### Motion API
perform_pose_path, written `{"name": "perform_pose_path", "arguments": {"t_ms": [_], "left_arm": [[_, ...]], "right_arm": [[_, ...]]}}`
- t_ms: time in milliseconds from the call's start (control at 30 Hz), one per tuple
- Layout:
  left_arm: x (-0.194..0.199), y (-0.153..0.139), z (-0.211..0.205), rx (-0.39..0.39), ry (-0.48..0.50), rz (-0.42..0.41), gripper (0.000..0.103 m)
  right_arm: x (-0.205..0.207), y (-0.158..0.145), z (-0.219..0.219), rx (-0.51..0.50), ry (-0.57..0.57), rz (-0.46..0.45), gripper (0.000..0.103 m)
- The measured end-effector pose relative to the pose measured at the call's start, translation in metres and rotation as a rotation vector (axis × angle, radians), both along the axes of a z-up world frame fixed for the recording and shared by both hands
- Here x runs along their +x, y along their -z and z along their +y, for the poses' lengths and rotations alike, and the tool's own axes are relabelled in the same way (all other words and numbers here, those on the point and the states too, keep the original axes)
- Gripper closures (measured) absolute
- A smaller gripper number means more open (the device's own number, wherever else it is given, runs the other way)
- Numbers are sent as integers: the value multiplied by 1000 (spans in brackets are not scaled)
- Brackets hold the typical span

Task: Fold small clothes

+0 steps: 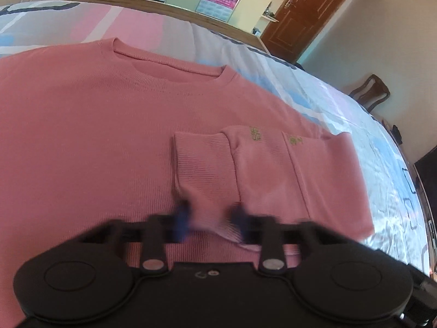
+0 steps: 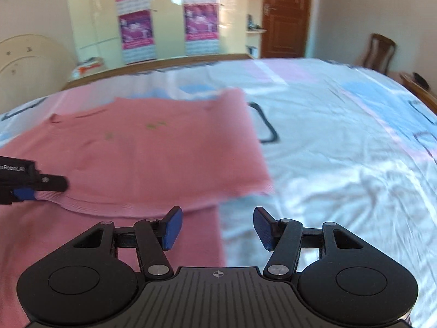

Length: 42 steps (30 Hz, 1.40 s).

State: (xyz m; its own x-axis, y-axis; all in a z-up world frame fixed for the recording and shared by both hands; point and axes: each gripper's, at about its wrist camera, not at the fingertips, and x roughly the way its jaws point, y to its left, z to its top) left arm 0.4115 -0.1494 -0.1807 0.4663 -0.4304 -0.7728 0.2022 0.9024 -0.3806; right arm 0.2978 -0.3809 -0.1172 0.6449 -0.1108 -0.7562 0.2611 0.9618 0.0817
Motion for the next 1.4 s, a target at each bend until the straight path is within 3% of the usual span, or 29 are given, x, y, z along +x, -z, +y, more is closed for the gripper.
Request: {"name": "perform_pose_path", "arguments": {"t_ms": [33,167,300,433,567,600,667,767,833,933,1033,1100,1133,1200,1300,1400], "left_arm": [[1,0,-1,-11,6,-3,93],[-1,-14,3,-65,-3,-32,96],[1,-59,31,-149,-54,-118,96],[1,-88,64,-139,-111,-210,96],[-6,-80,96,-63,-175,-221,96],[-6,-76,103,-53,-197,-206,96],[-6,-59,113,6,-227,-187,96],[-4,-41,121,43,-244,-133,96],[-5,-33,120,71,-233,-119,96],[-3,-20,114,104,-218,-88,95],[-1,-27,118,153,-223,-122,78],[-10,-40,125,168,-286,-174,68],[-15,-46,125,164,-303,-206,62],[-17,-57,119,175,-274,-252,60],[-7,-58,97,159,-196,-245,58],[8,-44,78,150,-178,-198,57]], "right_arm": [[0,2,-4,5,11,6,46],[7,8,-11,-7,23,18,46],[12,13,-8,-10,27,22,46],[26,14,-6,-1,22,8,46],[43,11,-1,-3,7,-22,46],[46,12,1,-11,-3,-22,50],[52,14,2,-11,-18,-10,84],[52,17,-1,0,-18,-1,92],[49,19,-7,-21,14,4,92],[45,25,-20,41,49,28,92],[38,15,-19,48,7,33,91],[27,6,-22,63,9,18,84],[21,1,-23,62,13,-3,74],[18,-9,-23,41,8,-41,67],[41,-13,-20,24,-15,-58,65],[77,-6,-16,35,-40,-47,65]]}}
